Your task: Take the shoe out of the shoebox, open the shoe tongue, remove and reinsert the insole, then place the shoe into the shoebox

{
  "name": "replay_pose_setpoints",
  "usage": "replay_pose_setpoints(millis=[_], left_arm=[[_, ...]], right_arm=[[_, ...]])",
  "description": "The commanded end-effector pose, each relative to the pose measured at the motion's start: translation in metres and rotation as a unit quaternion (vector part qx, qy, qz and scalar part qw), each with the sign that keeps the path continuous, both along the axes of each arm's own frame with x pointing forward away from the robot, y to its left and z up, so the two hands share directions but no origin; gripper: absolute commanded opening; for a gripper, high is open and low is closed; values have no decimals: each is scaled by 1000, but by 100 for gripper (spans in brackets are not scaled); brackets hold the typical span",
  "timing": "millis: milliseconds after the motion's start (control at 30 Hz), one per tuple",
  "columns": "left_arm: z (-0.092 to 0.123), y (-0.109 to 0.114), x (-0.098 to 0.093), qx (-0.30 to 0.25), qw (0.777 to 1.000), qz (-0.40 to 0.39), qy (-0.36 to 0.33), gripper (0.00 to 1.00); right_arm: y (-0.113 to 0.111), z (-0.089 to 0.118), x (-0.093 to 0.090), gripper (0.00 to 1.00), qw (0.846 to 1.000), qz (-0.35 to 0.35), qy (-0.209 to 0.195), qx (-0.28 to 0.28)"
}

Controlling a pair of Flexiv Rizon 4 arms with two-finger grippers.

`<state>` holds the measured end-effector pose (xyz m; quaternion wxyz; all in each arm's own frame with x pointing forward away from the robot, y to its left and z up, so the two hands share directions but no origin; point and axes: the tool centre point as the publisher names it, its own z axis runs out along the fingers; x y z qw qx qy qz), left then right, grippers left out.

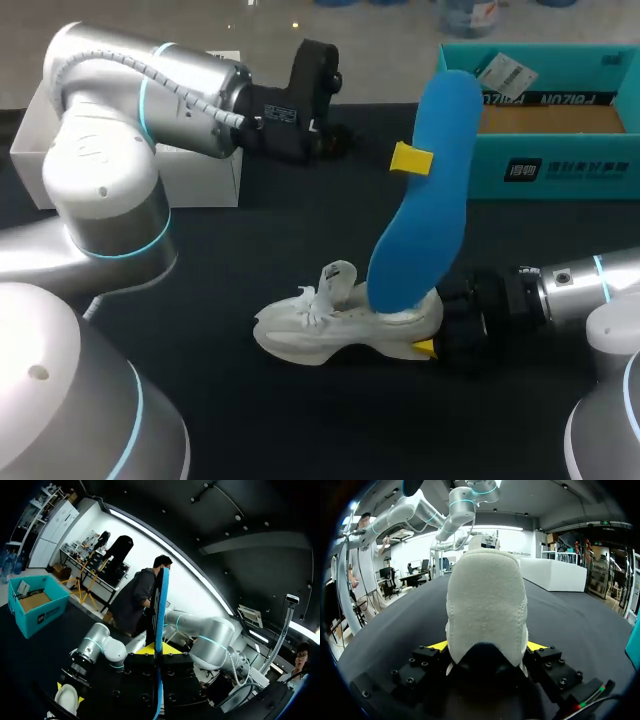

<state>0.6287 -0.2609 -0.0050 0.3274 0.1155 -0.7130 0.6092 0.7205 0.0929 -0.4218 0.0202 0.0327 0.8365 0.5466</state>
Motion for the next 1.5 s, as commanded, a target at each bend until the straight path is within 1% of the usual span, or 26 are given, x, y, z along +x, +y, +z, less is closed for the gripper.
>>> replay_pose_setpoints(millis=[33, 267, 333, 467, 567, 700, 1000, 1167, 1500], left_arm=[[3, 11, -13, -18, 1000, 1, 18, 0], [21, 15, -25, -52, 997, 1, 64, 0], [27, 17, -29, -71, 994, 1, 81, 0], [37, 22, -34, -76, 993, -1, 88, 0], [44, 26, -39, -88, 991, -17, 99, 0], [50, 31, -42, -93, 991, -9, 98, 0], [50, 39, -45, -81, 992, 2, 93, 0], [52, 45, -46, -90, 991, 8, 97, 0], [53, 41, -47, -93, 990, 4, 101, 0]], right_arm=[[1, 0, -1, 0, 1000, -1, -1, -1], [1, 0, -1, 0, 1000, -1, -1, -1], [1, 0, -1, 0, 1000, -1, -1, -1], [1, 0, -1, 0, 1000, -1, -1, -1], [1, 0, -1, 0, 1000, -1, -1, -1], [1, 0, -1, 0, 1000, -1, -1, -1], [1, 0, -1, 0, 1000, -1, -1, -1], [1, 0, -1, 0, 1000, -1, -1, -1], [1, 0, -1, 0, 1000, -1, -1, -1]])
